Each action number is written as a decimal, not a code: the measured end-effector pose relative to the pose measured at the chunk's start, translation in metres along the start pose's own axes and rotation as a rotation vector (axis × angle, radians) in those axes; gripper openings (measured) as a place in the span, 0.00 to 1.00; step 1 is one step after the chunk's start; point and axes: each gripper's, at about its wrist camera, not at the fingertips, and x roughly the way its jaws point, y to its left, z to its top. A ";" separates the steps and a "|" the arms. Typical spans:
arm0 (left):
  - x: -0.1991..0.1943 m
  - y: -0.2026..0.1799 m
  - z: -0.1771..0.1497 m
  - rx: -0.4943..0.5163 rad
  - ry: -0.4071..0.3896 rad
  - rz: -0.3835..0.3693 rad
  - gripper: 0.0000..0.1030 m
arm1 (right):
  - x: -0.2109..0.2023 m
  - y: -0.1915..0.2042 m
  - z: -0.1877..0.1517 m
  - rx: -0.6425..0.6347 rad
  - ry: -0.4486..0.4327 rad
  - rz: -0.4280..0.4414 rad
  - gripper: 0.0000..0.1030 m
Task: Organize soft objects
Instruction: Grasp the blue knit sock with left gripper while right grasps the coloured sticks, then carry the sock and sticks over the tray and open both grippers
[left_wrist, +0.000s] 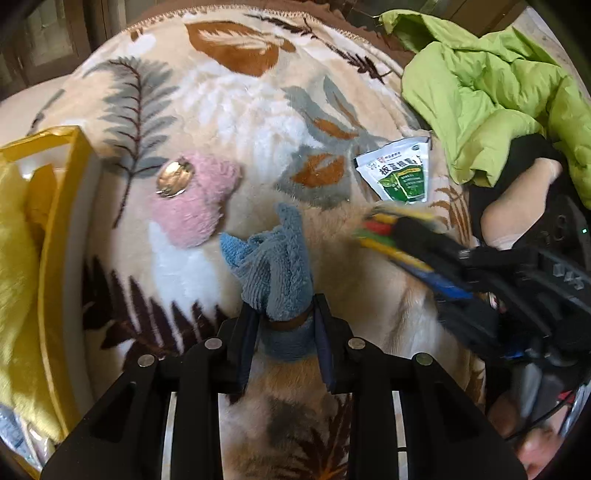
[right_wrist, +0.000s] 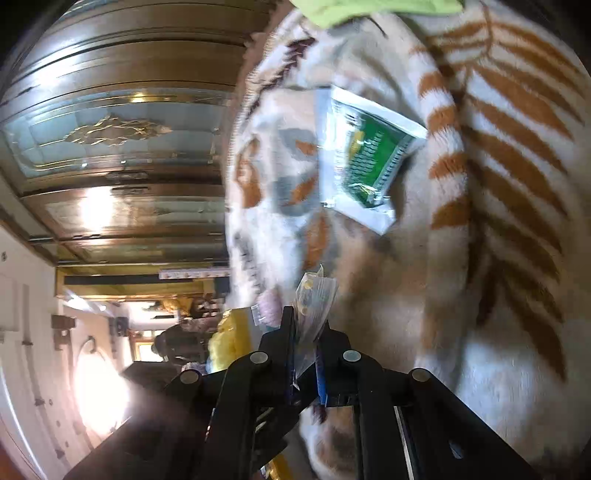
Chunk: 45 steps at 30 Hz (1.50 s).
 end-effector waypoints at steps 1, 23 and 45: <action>-0.005 0.001 -0.002 -0.002 -0.003 -0.011 0.25 | -0.005 0.005 -0.003 -0.015 0.001 0.007 0.09; -0.153 0.175 -0.092 -0.122 -0.188 0.192 0.25 | 0.150 0.151 -0.169 -0.390 0.491 0.015 0.13; -0.146 0.188 -0.097 -0.126 -0.236 0.339 0.58 | 0.119 0.155 -0.176 -0.530 0.451 -0.152 0.55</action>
